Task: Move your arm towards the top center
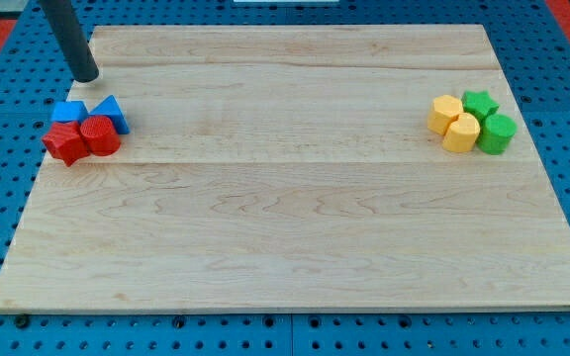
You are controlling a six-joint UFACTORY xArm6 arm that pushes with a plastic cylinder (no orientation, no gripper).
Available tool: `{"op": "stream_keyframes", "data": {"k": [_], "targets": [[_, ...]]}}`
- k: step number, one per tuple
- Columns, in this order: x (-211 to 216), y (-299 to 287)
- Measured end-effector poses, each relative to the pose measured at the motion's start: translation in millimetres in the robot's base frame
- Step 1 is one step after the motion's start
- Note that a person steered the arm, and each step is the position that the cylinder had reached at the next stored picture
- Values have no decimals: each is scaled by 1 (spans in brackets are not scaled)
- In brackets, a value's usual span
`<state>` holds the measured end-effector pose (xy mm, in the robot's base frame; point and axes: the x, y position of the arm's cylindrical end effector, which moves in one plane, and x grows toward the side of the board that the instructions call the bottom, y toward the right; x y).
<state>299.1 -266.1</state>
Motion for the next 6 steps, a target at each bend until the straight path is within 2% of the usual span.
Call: {"op": "stream_keyframes", "data": {"k": [1,2,3,6], "targets": [[-4,0],[-27,-7],[-27,-36],[-9,-31]]}}
